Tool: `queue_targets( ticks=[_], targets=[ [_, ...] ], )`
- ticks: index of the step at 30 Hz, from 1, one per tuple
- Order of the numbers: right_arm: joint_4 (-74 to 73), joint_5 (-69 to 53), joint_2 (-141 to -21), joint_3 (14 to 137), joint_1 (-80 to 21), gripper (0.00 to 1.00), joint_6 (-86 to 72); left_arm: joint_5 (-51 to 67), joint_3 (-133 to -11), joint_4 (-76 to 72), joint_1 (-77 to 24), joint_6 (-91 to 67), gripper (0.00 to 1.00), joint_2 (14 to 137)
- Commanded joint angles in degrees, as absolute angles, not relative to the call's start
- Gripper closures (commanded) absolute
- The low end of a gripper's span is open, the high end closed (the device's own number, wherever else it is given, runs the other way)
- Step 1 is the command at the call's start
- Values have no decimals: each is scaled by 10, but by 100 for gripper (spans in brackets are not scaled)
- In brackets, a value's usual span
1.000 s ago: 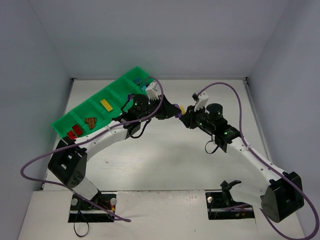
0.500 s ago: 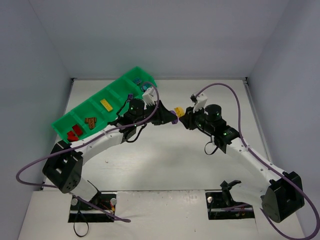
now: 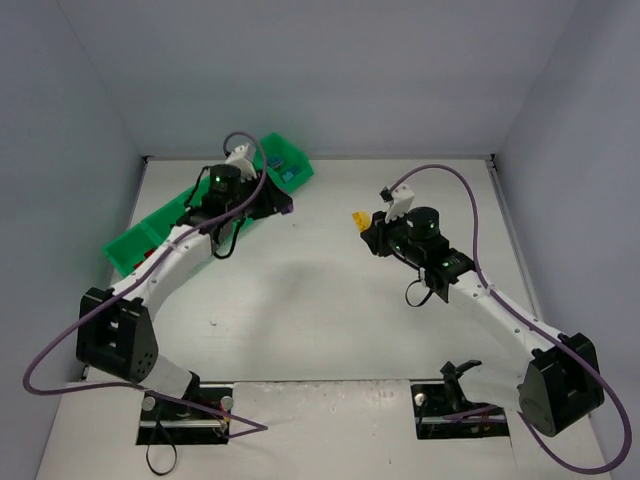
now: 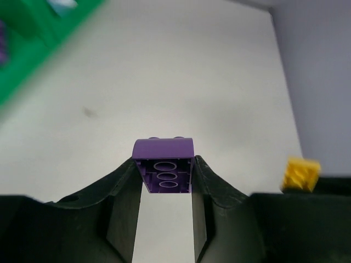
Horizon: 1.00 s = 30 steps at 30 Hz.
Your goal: Sort the legos into containers by color
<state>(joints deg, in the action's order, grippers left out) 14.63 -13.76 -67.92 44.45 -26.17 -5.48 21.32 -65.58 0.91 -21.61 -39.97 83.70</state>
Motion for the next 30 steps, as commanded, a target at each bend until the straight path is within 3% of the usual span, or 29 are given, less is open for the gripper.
queue_targets(
  ticks=[1, 14, 15, 18, 19, 21, 24, 30],
  targets=[
    [192, -141, -671, 461, -258, 100, -45, 76, -747, 61, -180, -285, 100, 875],
    [164, -180, -678, 476, -260, 100, -20, -40, -1047, 108, -124, -177, 97, 1166],
    [164, -184, -683, 478, -260, 100, -19, -42, -1058, 114, -122, -178, 94, 1175],
    [161, -195, -693, 485, -263, 100, -14, -49, -1084, 120, -114, -177, 66, 1198],
    [158, -198, -695, 489, -263, 100, -12, -48, -1092, 121, -113, -177, 49, 1199],
    [158, -200, -706, 493, -265, 100, -10, -46, -1093, 118, -112, -175, 38, 1193],
    [158, -207, -723, 505, -266, 100, -9, -34, -1085, 120, -112, -180, 28, 1168],
    [161, -224, -761, 533, -277, 100, -5, -12, -1036, 138, -112, -200, 24, 1072]
  ],
)
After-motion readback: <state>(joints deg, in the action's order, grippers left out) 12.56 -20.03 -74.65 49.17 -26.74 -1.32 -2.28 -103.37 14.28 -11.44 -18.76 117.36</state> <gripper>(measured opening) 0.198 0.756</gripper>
